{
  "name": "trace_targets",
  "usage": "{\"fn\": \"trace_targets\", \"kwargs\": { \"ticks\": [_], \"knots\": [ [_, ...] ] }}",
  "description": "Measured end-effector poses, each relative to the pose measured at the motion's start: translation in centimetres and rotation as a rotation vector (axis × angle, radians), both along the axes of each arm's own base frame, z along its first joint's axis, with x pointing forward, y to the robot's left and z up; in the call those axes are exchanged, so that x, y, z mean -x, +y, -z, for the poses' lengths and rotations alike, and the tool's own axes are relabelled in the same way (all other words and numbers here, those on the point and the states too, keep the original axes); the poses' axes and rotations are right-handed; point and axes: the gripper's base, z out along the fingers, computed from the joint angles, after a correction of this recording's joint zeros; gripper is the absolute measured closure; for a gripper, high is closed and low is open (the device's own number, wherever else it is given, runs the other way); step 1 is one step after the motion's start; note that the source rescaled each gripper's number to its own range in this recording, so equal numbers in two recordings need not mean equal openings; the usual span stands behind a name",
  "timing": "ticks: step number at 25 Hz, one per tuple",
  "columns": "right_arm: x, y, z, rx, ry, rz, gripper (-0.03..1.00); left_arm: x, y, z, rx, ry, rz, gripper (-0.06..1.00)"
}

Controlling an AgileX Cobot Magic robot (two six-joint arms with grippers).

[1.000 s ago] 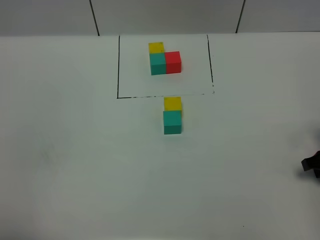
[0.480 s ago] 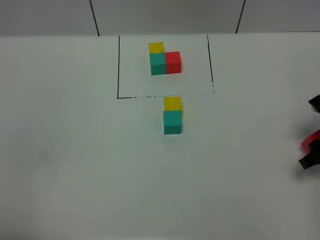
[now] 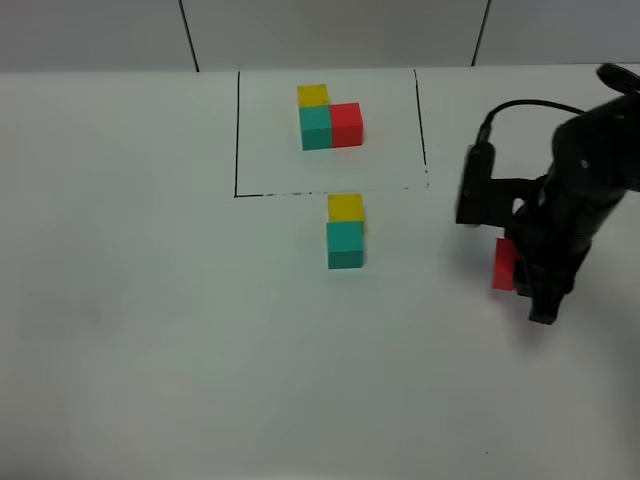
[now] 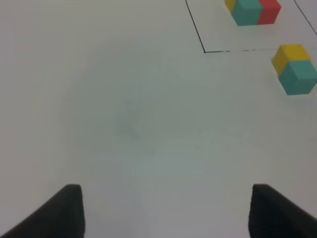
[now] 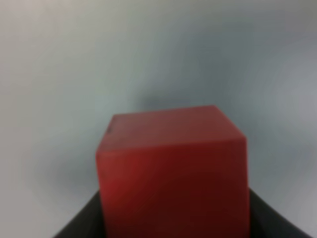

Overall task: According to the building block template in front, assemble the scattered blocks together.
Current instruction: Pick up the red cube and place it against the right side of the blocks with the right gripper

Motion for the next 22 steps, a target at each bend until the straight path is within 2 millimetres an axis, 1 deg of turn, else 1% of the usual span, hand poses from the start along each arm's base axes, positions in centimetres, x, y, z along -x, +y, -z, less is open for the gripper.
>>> {"fn": "trace_targets", "kwargs": {
  "ticks": [2, 5, 7, 10, 14, 17, 22],
  "knots": [
    [-0.9, 1.7, 0.2, 0.025, 0.027, -0.067, 0.95, 0.0, 0.0, 0.0, 0.000, 0.000, 0.000, 0.34],
    [-2.1, 3.7, 1.2, 0.054, 0.067, -0.163, 0.95, 0.0, 0.0, 0.0, 0.000, 0.000, 0.000, 0.35],
    [-2.7, 4.6, 1.9, 0.057, 0.079, -0.204, 0.95, 0.0, 0.0, 0.0, 0.000, 0.000, 0.000, 0.35],
    [-3.9, 5.5, 2.5, 0.047, 0.080, -0.235, 0.95, 0.0, 0.0, 0.0, 0.000, 0.000, 0.000, 0.35],
    [-5.3, 6.6, 2.5, 0.019, 0.062, -0.257, 0.95, 0.0, 0.0, 0.0, 0.000, 0.000, 0.000, 0.35],
    [-6.1, 7.2, 2.4, 0.003, 0.059, -0.266, 0.95, 0.0, 0.0, 0.0, 0.000, 0.000, 0.000, 0.35],
    [-7.1, 8.1, 3.2, -0.045, 0.067, -0.241, 0.95, 0.0, 0.0, 0.0, 0.000, 0.000, 0.000, 0.35]
  ]
}}
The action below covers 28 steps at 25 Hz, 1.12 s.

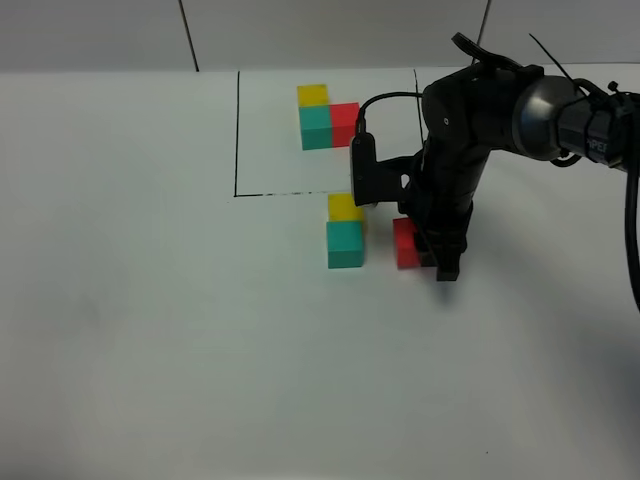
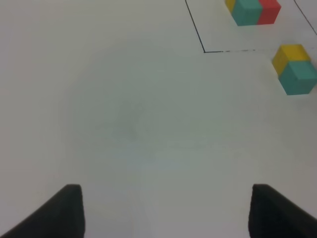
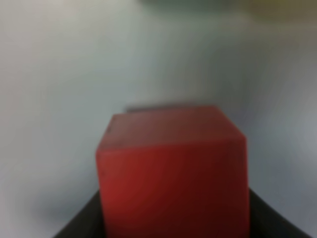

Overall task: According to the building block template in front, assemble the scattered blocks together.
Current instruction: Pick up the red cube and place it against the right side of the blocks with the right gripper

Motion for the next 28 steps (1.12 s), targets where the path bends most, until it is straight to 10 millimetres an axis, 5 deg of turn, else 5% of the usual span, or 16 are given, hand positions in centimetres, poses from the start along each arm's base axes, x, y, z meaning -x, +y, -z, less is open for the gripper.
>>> {"fn": "trace_targets", "kwargs": {
  "ticks": [8, 28],
  "knots": [
    [-0.6, 0.8, 1.6, -0.046, -0.016, 0.027, 0.95, 0.0, 0.0, 0.0, 0.000, 0.000, 0.000, 0.34],
    [-0.8, 1.4, 1.8, -0.104, 0.000, 0.082, 0.95, 0.0, 0.0, 0.0, 0.000, 0.000, 0.000, 0.35]
  ]
}}
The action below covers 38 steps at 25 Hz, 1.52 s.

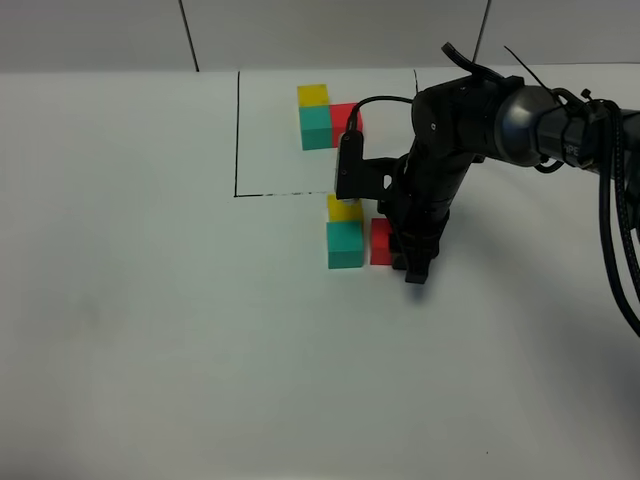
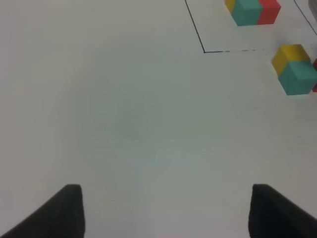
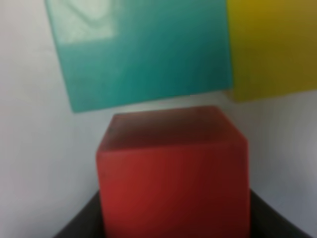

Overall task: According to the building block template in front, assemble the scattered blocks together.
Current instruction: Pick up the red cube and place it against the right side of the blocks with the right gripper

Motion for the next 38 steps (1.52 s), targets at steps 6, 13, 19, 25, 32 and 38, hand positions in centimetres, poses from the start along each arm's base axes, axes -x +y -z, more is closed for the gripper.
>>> {"fn": "trace_targets", "kwargs": {
  "ticks": [6, 13, 19, 25, 32, 38],
  "knots": [
    [0.2, 0.6, 0.0, -0.004, -0.007, -0.021, 0.96, 0.0, 0.0, 0.0, 0.000, 0.000, 0.000, 0.35],
    [0.2, 0.6, 0.0, -0.005, -0.007, -0.027, 0.96, 0.0, 0.0, 0.0, 0.000, 0.000, 0.000, 0.34],
    [0.2, 0.6, 0.0, -0.003, -0.010, -0.047, 0.96, 0.0, 0.0, 0.0, 0.000, 0.000, 0.000, 0.34],
    [0.2, 0.6, 0.0, -0.003, -0.011, -0.056, 0.96, 0.0, 0.0, 0.0, 0.000, 0.000, 0.000, 0.34],
    [0.2, 0.7, 0.0, -0.011, -0.012, -0.057, 0.96, 0.0, 0.0, 0.0, 0.000, 0.000, 0.000, 0.35],
    [0.3, 1.1, 0.1, -0.018, -0.015, -0.062, 0.96, 0.0, 0.0, 0.0, 0.000, 0.000, 0.000, 0.35]
  ]
}}
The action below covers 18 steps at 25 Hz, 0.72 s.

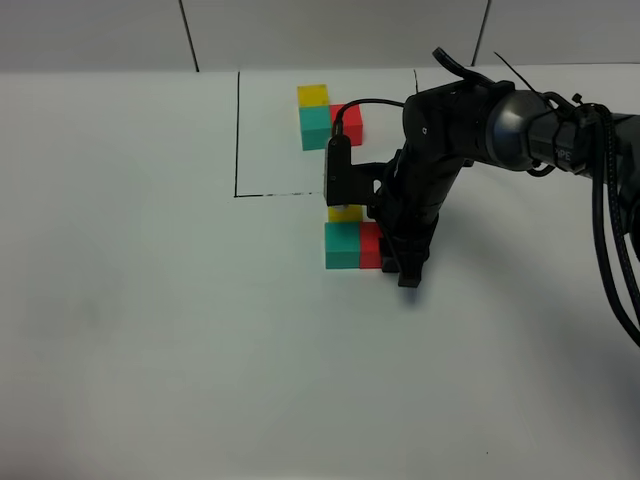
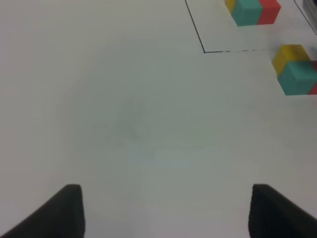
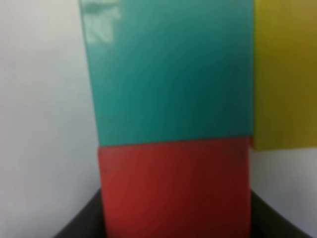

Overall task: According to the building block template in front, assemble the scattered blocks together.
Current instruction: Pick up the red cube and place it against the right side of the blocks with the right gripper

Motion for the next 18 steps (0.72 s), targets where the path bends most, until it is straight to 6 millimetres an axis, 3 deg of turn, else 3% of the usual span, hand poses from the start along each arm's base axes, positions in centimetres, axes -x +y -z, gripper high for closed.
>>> {"fn": "trace_targets", "kwargs": {
  "ticks": [18],
  "knots": [
    [0.12, 0.32, 0.01, -0.002, -0.003, -0.007, 0.96, 0.00, 0.00, 0.00, 0.000, 0.000, 0.000, 0.34]
  ]
}}
